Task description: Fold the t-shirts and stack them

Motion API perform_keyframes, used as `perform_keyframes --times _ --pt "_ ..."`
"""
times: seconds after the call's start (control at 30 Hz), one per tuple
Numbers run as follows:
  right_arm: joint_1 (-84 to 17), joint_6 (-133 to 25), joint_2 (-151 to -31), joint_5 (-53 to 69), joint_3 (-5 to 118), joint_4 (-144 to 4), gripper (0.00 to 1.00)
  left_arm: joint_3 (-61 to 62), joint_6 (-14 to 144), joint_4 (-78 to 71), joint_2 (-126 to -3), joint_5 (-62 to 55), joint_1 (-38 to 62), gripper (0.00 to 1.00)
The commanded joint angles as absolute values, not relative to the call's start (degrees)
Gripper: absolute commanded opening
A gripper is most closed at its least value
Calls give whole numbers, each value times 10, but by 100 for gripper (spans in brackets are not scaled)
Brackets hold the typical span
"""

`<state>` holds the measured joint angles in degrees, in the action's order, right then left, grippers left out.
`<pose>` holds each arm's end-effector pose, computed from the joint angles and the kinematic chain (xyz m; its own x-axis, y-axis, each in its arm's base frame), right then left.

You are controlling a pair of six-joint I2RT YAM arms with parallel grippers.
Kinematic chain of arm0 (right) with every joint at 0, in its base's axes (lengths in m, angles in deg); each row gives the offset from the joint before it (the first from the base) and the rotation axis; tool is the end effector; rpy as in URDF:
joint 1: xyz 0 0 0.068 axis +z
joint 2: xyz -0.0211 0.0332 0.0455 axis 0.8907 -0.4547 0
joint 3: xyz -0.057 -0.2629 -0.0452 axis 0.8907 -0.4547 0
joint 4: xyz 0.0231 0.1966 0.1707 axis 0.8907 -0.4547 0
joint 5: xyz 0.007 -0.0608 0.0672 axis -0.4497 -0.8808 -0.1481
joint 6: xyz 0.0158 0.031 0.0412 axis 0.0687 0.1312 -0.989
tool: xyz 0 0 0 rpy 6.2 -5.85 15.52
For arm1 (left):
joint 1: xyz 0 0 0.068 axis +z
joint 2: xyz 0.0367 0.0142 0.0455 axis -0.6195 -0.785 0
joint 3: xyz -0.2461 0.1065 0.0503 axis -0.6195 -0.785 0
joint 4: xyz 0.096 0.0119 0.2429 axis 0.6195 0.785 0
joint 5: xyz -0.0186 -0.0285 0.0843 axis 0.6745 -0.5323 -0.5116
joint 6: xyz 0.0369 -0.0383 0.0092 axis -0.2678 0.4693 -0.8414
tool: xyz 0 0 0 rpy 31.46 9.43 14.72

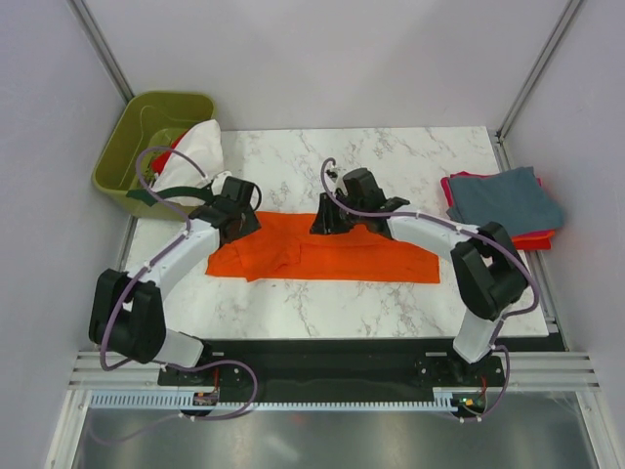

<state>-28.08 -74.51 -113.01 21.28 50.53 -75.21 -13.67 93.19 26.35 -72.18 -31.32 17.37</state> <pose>0.3209 0.2395 0.2171 -0.8118 -0.0434 -0.5824 -0.4400 0.7011 0.5611 0.2849 -0.0961 0.2395 -0.6682 -0.3878 -0.6350 -0.3624 0.9150 -0.1774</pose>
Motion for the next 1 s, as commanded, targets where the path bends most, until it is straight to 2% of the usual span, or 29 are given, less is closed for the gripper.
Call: perform_keyframes --times 0.0,0.07,0.1,0.17,0.2,0.23,0.27,0.53,0.97 --pt "-281 -713 -1058 78 476 -803 41 -168 922 255 -683 -344 178 46" --pt "-288 -721 -1028 21 447 -835 35 -173 920 250 -680 -348 177 41" --pt "-293 -723 -1020 4 440 -843 29 -170 919 249 -683 -355 177 32" --pt "-308 -727 -994 -38 407 -858 19 -165 920 247 -700 -360 177 22" --pt "-311 -729 -985 -53 396 -863 7 -157 921 248 -708 -366 177 10" --pt "-316 -731 -969 -79 376 -868 2 -152 921 248 -717 -369 177 4" --pt "-324 -734 -962 -87 367 -877 0 -145 922 247 -726 -370 177 2" --pt "-369 -750 -910 -124 274 -894 0 -58 933 250 -865 -356 177 2" --pt "-361 -775 -984 -83 235 -891 0 101 923 297 -1076 -338 177 2"
